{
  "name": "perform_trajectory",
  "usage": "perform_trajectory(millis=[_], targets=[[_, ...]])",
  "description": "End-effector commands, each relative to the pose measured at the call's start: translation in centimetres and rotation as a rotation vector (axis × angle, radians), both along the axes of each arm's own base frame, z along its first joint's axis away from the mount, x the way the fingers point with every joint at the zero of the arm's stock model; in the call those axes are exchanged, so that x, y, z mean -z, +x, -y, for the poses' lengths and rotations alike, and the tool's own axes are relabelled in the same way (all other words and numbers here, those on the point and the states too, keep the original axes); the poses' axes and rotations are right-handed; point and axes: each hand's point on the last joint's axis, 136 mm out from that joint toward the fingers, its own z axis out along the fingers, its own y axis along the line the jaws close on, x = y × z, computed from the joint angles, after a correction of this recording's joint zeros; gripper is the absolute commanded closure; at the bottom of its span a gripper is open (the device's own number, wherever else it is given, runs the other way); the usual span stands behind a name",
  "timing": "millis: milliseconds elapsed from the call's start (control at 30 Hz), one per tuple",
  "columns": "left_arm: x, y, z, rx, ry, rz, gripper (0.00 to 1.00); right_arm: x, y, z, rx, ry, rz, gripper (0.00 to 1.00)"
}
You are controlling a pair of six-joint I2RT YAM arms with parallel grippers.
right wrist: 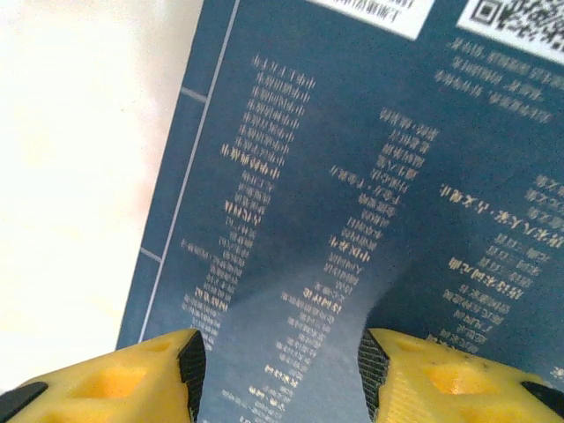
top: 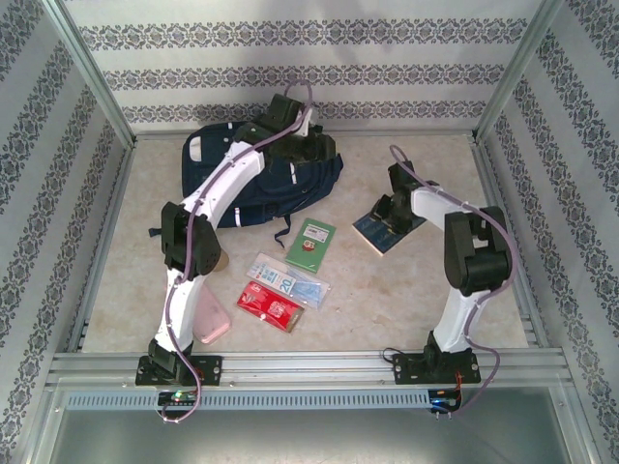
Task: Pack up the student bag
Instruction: Move the book to the middle-right of the table.
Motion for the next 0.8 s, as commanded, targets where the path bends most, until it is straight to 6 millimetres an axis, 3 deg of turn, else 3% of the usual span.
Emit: perform_trajectory(millis=[0, 133, 200, 333, 433, 533, 767], targets=[[0.6, -1.7, 1.7, 0.045, 0.025, 0.005, 0.39, 1.2, -4.0, 0.2, 0.02, 0.009, -0.067, 0.47], [4.2, -3.3, 3.9, 0.091, 0.033, -0.071, 0.39, 0.0, -6.8, -2.1, -0.056, 0.088, -0.028, 0.45], [5.9, -4.2, 5.0, 0.114, 0.033, -0.1, 0.39, -1.1, -7.7, -2.0, -0.065, 0.08, -0.002, 0.44], [9.7, -6.5, 8.2, 0.191, 0.053, -0.163, 0.39, -4.3, -8.8, 1.6, 0.034, 0.024, 0.107, 0.36], [11.9, -7.6, 10.0, 0.233, 0.052, -0.206, 0.38, -5.3, -9.2, 4.8, 0.151, 0.013, 0.154, 0.31], [13.5, -8.0, 11.4, 0.26, 0.052, -0.225, 0.38, -5.1, -9.2, 6.2, 0.228, 0.06, 0.175, 0.33], [16.3, -8.0, 12.8, 0.279, 0.068, -0.258, 0.37, -2.4, -7.6, 5.6, 0.241, 0.253, 0.157, 0.4]])
